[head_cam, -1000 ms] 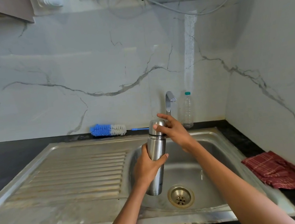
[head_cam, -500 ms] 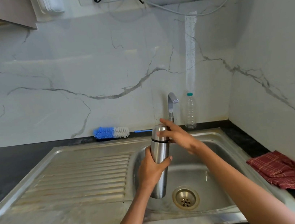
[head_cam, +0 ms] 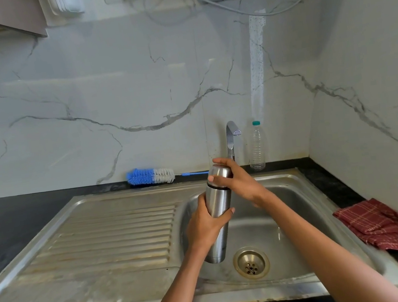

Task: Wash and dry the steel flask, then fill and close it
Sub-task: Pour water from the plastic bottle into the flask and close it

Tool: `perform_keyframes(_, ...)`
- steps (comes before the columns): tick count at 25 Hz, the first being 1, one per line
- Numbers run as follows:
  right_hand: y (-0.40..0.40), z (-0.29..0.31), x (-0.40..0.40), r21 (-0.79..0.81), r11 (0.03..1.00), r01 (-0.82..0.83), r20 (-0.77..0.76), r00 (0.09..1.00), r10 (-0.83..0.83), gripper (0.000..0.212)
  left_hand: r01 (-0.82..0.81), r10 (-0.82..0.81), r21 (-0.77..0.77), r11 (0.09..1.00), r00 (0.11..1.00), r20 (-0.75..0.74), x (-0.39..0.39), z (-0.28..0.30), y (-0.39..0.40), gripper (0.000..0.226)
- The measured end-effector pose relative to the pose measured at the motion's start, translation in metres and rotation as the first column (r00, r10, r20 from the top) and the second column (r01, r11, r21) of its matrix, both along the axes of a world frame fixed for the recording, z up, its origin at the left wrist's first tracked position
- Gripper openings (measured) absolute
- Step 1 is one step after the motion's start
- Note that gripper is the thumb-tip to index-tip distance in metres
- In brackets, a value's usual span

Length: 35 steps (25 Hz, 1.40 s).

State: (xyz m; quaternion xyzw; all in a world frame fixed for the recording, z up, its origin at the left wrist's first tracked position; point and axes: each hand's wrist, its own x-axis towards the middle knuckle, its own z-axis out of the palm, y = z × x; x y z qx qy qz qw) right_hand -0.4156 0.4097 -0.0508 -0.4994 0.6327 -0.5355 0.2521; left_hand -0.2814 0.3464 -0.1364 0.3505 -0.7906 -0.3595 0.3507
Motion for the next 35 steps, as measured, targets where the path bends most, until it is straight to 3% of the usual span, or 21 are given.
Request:
perform_keyframes(3, 0.004, 0.002, -0.008, -0.027, 0.99, -0.141, 0.109, 0.984, 0.143, 0.063, 0.009, -0.006, 0.05, 0.999, 0.998, -0.063, 0.001, 0.001, -0.004, 0.069)
perform_keyframes(8, -0.008, -0.008, 0.006, -0.093, 0.982, 0.164, -0.117, 0.978, -0.174, 0.07, 0.016, -0.014, 0.036, 0.999, 0.999, -0.045, -0.002, -0.003, -0.002, 0.07)
perform_keyframes(10, -0.012, -0.013, 0.012, -0.094, 0.974, 0.207, -0.144, 0.965, -0.219, 0.07, 0.011, -0.008, 0.043, 0.999, 0.998, -0.056, -0.003, -0.003, -0.002, 0.07)
perform_keyframes(14, -0.003, -0.004, 0.003, -0.038, 0.993, -0.116, 0.171, 0.978, 0.12, 0.078, -0.016, 0.024, 0.07, 0.997, 0.993, -0.116, 0.0, -0.003, -0.005, 0.069)
perform_keyframes(16, 0.001, 0.0, 0.001, -0.037, 0.994, -0.104, 0.133, 0.985, 0.108, 0.08, -0.019, 0.026, 0.057, 0.998, 0.993, -0.116, 0.001, -0.001, -0.004, 0.067)
perform_keyframes(20, -0.005, -0.007, 0.015, -0.063, 0.988, 0.138, -0.038, 0.989, -0.14, 0.088, 0.0, 0.0, -0.001, 1.0, 0.997, -0.078, -0.001, 0.002, 0.002, 0.067)
perform_keyframes(25, 0.005, -0.005, 0.003, -0.062, 0.99, -0.126, 0.223, 0.965, 0.137, 0.085, -0.005, 0.007, 0.01, 1.0, 0.992, -0.125, 0.002, -0.001, -0.004, 0.071)
perform_keyframes(31, 0.003, -0.008, 0.011, -0.038, 0.991, 0.125, 0.078, 0.989, -0.122, 0.078, 0.038, -0.039, -0.035, 0.999, 0.999, -0.028, 0.001, 0.005, 0.004, 0.067)
perform_keyframes(35, 0.012, -0.006, -0.006, -0.096, 0.985, -0.145, 0.308, 0.937, 0.168, 0.069, 0.092, -0.091, 0.001, 0.996, 0.993, -0.07, 0.005, 0.007, 0.003, 0.069)
